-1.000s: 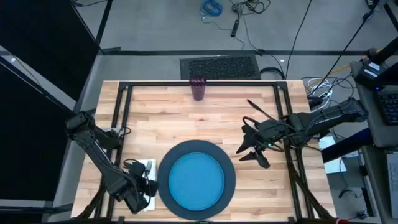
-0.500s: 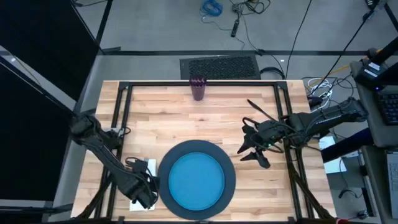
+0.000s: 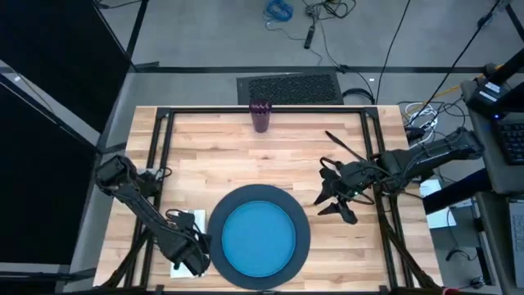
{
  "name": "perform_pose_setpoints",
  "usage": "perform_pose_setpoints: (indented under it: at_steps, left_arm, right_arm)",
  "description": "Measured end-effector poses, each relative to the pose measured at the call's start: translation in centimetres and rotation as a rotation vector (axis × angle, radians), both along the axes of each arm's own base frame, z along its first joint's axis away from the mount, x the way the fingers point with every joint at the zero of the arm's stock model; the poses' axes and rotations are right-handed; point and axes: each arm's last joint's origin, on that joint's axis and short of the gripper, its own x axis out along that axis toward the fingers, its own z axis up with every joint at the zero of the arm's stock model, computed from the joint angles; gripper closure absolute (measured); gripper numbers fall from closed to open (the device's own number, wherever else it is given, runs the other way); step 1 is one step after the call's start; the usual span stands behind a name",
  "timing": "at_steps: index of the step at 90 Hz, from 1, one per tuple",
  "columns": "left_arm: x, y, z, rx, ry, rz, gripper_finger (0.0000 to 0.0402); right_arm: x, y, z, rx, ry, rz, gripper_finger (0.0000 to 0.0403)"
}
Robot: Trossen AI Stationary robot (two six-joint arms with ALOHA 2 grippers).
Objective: Set table place
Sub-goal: Put the black fork on the white table napkin
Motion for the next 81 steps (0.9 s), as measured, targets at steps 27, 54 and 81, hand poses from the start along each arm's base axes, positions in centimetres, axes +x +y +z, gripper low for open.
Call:
perform_pose_setpoints:
  at_steps: [27,54,81]
  left_arm:
    - [0.7,-0.3,-1.4,0.008,0.014,0.017,0.0401]
    - [0.9,-0.1,-1.8,0.020,0.031,0.024,0.0401]
    - [1.5,0.5,-1.8,0.028,0.017,0.045,0.0401]
  right_arm:
    - [-0.2,0.4,0.0,0.000,0.000,0.023,0.0255]
    - [-0.1,0.5,0.1,0.003,-0.006,0.023,0.0255]
    - [-0.1,0.5,0.1,0.009,-0.004,0.018,0.0255]
